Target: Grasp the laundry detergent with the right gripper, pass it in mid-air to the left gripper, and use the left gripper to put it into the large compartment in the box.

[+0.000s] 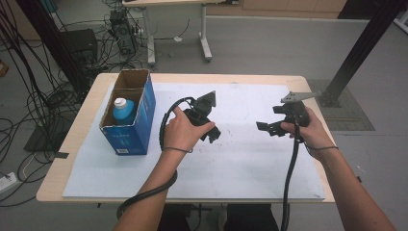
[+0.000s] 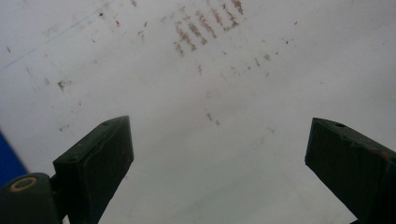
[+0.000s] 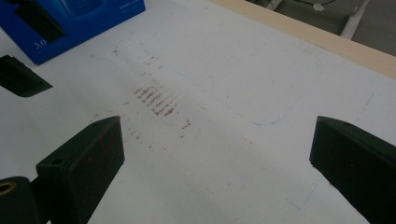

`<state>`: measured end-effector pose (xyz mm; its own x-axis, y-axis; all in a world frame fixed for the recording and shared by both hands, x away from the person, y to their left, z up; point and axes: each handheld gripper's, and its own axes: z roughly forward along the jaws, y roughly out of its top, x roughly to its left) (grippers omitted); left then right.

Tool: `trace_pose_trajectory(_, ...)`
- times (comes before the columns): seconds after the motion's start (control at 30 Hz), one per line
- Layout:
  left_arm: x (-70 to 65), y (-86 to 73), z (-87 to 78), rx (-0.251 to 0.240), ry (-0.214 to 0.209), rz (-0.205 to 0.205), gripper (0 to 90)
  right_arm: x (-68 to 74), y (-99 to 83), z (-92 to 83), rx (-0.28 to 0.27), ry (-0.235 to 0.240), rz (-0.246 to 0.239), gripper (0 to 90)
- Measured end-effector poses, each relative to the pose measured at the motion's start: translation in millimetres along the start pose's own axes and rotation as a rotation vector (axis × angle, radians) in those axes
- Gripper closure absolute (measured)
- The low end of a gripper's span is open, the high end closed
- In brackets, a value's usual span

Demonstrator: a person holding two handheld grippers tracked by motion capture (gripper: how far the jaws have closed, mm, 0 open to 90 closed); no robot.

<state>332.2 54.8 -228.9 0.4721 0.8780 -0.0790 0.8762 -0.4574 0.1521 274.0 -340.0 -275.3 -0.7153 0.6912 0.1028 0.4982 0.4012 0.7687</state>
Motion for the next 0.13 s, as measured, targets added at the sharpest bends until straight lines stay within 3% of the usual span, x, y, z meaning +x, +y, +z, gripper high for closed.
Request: trace_pose_trajectory(0.13, 0.6, -1.9, 1.3, -0.003, -0.008, -0.003, 8.2, 1.3, -2.0, -0.9, -0.001, 0.003, 0.0, 3.2)
